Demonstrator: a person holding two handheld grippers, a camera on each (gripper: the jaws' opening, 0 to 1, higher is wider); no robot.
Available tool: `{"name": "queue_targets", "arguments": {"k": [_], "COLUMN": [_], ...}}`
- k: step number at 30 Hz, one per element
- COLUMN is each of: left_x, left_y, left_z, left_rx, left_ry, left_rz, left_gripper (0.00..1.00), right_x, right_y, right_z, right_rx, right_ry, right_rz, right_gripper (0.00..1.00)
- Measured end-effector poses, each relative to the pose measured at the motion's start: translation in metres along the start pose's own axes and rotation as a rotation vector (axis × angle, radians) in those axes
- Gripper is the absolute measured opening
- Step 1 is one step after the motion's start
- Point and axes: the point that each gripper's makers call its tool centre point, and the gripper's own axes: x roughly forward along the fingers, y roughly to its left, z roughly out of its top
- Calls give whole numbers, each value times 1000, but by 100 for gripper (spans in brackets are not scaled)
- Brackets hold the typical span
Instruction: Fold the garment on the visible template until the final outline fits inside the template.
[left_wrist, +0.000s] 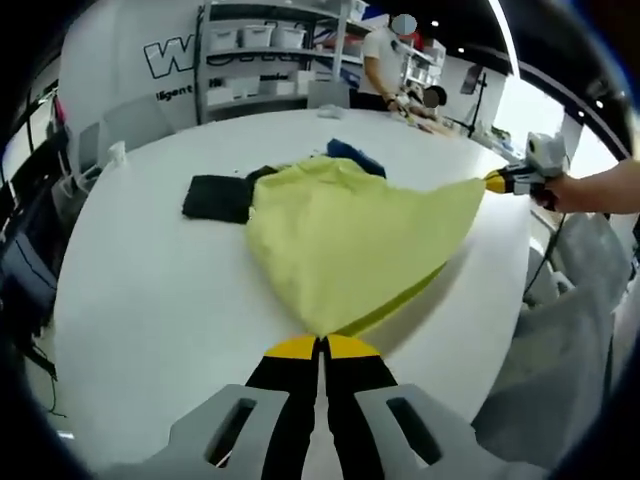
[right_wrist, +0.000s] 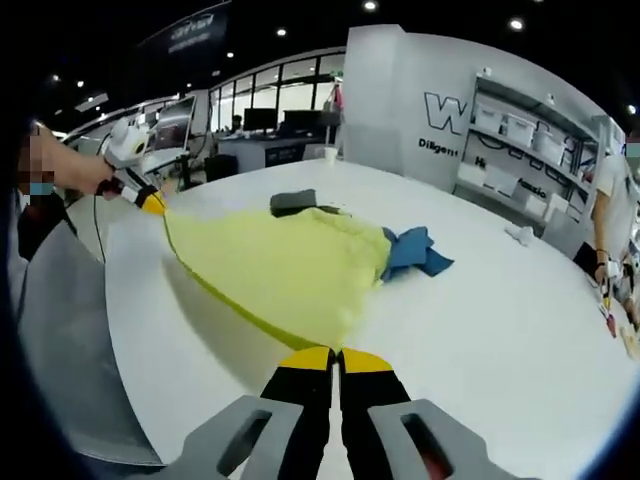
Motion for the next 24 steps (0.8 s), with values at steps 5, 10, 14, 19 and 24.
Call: {"name": "queue_targets", "arguments": {"k": [5, 10, 14, 19, 24], "left_x": [1, 1, 0, 1, 2], "left_y": [-10, -15, -16, -22, -27], "left_z": [-23, -40, -47, -63, -77], "left_rx": [1, 0, -3, 40, 78], "left_ry": [27, 53, 64, 113, 153], "left_rz": [-6, -15, -16, -27, -36], "left_gripper": [2, 2, 2, 2, 2], "right_x": [-3, -4, -6, -7, -7], "right_y": [12, 24, 32, 43, 55], "right_z": [-17, -36, -47, -65, -85], "right_rx": [1, 4, 9, 8, -5], "right_ry": [28, 62, 81, 111, 150], "right_rz": [14, 30, 39, 55, 78], "right_gripper": [0, 0, 0, 0, 0]}}
